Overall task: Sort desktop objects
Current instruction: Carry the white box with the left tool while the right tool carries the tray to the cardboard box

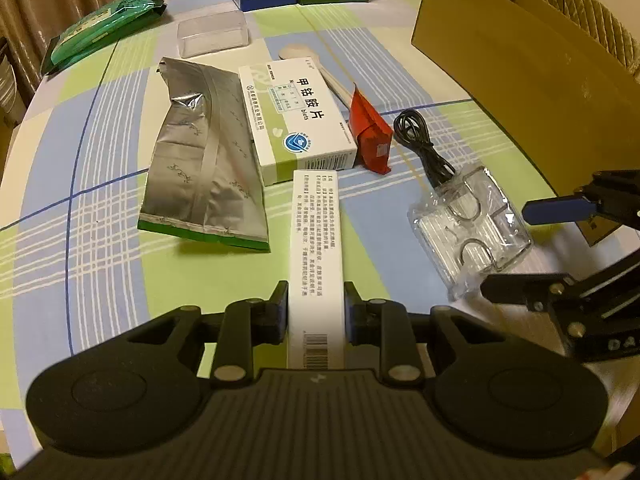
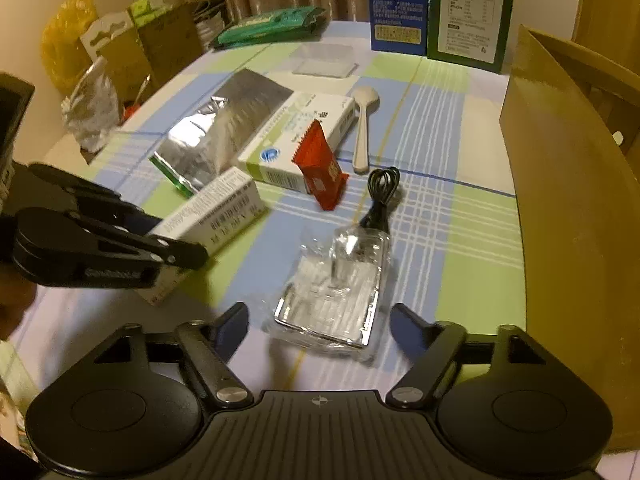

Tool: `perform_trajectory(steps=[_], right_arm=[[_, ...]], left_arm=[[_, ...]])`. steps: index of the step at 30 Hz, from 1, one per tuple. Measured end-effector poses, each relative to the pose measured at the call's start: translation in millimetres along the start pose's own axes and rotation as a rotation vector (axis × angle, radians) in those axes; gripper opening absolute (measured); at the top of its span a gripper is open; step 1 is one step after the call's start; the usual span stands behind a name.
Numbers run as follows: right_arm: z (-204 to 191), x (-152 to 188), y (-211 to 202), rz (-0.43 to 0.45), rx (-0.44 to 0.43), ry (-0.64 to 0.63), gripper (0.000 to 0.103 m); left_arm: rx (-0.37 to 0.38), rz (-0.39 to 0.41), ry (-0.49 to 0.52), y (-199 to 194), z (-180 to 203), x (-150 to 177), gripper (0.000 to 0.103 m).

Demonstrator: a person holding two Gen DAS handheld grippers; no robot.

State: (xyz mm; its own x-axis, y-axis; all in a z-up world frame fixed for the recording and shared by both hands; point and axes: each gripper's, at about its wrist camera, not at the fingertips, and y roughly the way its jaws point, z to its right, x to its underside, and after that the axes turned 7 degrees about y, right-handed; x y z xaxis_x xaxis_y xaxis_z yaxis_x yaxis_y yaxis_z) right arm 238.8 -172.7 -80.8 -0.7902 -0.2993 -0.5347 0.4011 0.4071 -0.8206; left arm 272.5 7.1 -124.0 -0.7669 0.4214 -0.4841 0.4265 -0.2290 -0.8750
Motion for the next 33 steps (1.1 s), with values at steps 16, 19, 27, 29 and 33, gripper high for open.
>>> perform_trajectory(steps=[16, 19, 27, 29, 33], right_arm=[[-5.1, -7.7, 31.3, -0.015, 0.060, 0.026, 0.059], [-3.9, -6.3, 30.4, -0.010, 0.073, 0.017, 0.053], [-9.0, 0.7, 10.9, 0.026, 0.071, -0.023, 0.052], [-10.1, 1.2, 3.9, 0.036, 0.070, -0.022, 0.052], [-12.6, 0.8, -11.6, 0.058, 0.063, -0.018, 0.052]], left_arm=[[-0.010, 0.029, -0.023, 8.0, -6.3, -2.4, 0.024], [-0.009, 0.021, -0.022, 8.1, -5.6, -3.1, 0.022], [0.008, 0.033, -0.003, -5.1, 6.2, -1.2, 0.021], [0.015, 0.041, -0.007, -9.3, 8.1, 0.1, 0.021], [0.019, 0.052, -0.023, -19.6, 11.5, 2.8, 0.021]])
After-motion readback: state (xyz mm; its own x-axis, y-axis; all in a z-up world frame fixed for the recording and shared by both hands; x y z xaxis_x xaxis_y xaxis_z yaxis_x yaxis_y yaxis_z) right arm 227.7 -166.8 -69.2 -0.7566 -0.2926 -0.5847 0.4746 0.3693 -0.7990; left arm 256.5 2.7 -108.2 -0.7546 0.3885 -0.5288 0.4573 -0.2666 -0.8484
